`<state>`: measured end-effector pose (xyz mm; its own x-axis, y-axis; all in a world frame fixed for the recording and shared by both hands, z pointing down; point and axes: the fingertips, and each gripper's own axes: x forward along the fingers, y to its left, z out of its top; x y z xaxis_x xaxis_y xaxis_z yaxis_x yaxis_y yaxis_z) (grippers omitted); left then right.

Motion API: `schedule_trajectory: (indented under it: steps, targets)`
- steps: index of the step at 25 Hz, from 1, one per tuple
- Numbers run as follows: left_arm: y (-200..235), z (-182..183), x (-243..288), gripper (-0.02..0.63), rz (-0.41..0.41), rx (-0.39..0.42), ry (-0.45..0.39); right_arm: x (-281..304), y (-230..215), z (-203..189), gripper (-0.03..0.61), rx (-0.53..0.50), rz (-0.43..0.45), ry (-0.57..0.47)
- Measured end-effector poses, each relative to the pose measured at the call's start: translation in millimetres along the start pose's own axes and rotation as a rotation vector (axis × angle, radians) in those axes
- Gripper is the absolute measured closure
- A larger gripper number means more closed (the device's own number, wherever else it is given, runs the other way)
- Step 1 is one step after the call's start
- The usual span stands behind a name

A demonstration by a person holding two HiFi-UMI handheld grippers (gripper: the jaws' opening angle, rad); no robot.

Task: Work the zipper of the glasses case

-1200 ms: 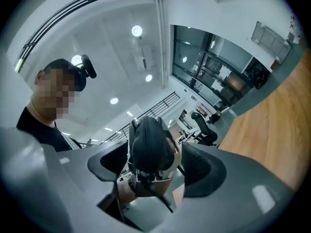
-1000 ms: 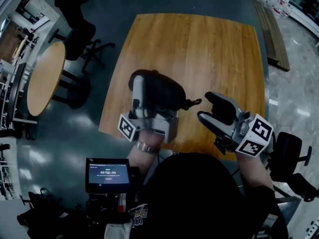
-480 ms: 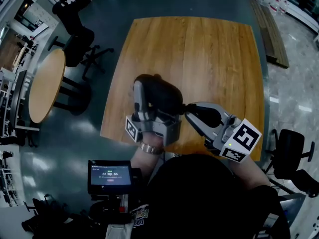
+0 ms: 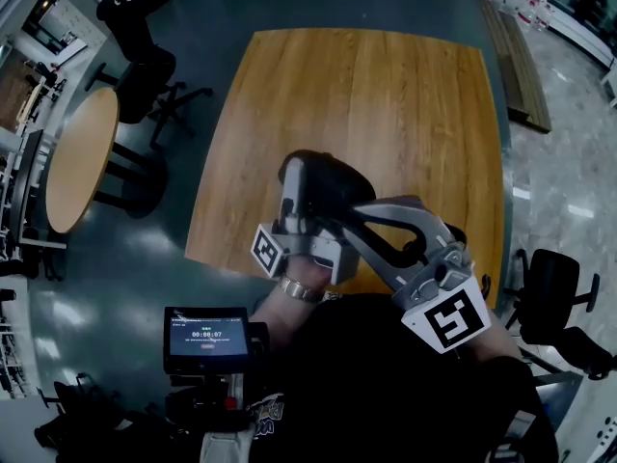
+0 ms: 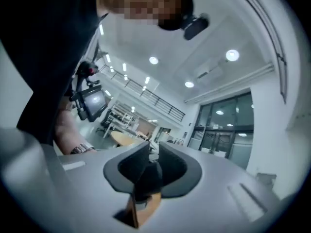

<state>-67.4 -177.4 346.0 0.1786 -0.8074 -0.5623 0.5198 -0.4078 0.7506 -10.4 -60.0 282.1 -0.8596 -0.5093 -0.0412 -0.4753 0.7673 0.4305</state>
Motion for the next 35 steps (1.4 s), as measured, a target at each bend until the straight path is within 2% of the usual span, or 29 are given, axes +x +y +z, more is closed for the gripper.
schedule_trajectory:
  steps: [3,4,6,8,10,12,14,16,20,24,26,28,33,35]
  targets:
    - [4,14,-5,0.356,-0.004,-0.104,-0.092,-24,-21,-25,0.445,0.170,-0.140,-0.002]
    - [3,18,-5,0.356,-0.005,-0.121,-0.113,-25,-20,-32,0.456,0.166,-0.161,0.022]
    - [1,26,-3,0.356,-0.002,-0.133,-0.143,-19,-12,-40,0.482,0.088,-0.171,0.082]
    - [1,28,-1,0.355,-0.001,-0.137,-0.149,-10,-5,-40,0.480,0.058,-0.169,0.111]
    - [-1,24,1,0.354,-0.010,-0.134,-0.128,-4,-1,-40,0.455,0.157,-0.160,0.109]
    - [-2,19,3,0.354,-0.010,-0.107,-0.107,-3,-1,-41,0.389,0.332,-0.165,0.079]
    - [-2,12,4,0.354,-0.011,-0.066,-0.083,-5,-11,-42,0.337,0.436,-0.202,0.028]
    - [-7,2,6,0.354,-0.029,-0.013,-0.045,-5,-20,-46,0.321,0.520,-0.227,-0.011]
    - [-18,-8,8,0.354,-0.056,0.083,0.038,-1,-29,-51,0.331,0.764,-0.189,-0.073]
    - [-16,-26,3,0.350,-0.009,0.176,0.217,-9,-54,-51,0.357,0.897,-0.168,-0.128]
    - [-14,-35,-2,0.347,-0.007,0.196,0.307,-9,-63,-52,0.359,0.936,-0.120,-0.132]
    - [-17,-44,-8,0.345,-0.039,0.235,0.374,-10,-64,-50,0.362,0.949,-0.069,-0.136]
    - [-33,-65,-13,0.304,-0.143,0.459,0.514,-16,-59,-47,0.368,1.000,-0.013,-0.183]
    - [-36,-68,-13,0.284,-0.152,0.485,0.544,-16,-58,-47,0.368,1.011,0.005,-0.186]
